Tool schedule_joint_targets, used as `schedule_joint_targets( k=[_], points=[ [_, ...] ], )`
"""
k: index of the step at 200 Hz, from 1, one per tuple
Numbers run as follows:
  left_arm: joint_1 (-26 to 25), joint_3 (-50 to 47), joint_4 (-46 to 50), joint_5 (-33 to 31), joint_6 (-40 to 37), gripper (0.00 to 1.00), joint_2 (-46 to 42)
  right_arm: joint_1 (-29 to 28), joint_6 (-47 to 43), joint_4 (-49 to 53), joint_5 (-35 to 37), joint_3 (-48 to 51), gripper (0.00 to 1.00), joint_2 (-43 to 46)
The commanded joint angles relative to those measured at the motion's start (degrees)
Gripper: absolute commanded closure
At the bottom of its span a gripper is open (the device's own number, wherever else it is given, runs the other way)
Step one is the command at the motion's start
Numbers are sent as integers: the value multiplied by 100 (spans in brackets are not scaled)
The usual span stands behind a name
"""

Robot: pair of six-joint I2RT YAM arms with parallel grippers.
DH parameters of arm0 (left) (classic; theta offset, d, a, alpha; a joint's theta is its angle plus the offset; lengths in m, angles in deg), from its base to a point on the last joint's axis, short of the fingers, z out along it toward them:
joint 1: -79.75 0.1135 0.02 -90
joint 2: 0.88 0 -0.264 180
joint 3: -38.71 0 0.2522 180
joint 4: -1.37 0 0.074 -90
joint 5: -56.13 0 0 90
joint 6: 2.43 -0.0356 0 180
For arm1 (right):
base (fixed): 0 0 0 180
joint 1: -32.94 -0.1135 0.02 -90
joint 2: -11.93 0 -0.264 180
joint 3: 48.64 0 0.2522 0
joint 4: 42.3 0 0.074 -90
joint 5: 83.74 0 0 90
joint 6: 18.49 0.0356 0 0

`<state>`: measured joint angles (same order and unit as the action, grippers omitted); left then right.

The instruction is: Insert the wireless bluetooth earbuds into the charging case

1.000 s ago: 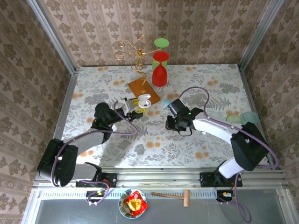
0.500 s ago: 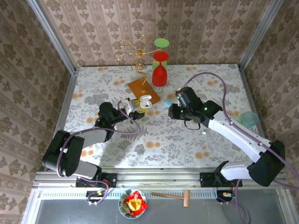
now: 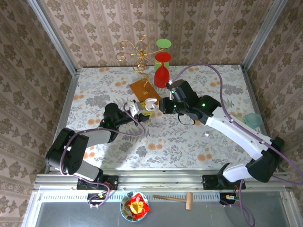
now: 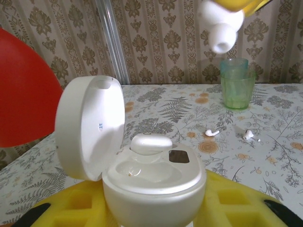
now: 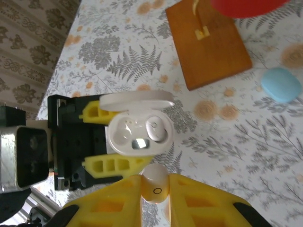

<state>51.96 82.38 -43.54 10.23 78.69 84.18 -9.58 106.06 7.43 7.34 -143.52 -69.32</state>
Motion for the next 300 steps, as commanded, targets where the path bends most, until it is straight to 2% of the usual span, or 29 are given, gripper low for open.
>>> schedule_joint_targets(
  k=[1, 88, 176, 300],
  points=[
    [-16, 174, -64, 84, -158, 74, -57, -101, -162, -159, -97, -313, 81, -303],
    [-25, 165, 21, 95, -200, 74, -181, -187, -231, -222, -464, -701, 82, -905],
    [-59, 129, 74, 64, -239, 74, -280, -222, -207, -262, -585, -577, 82, -1068],
    [-77, 138, 101, 54, -289, 74, -288, -222, -289, 17, -108, -535, 82, -1059]
  ],
)
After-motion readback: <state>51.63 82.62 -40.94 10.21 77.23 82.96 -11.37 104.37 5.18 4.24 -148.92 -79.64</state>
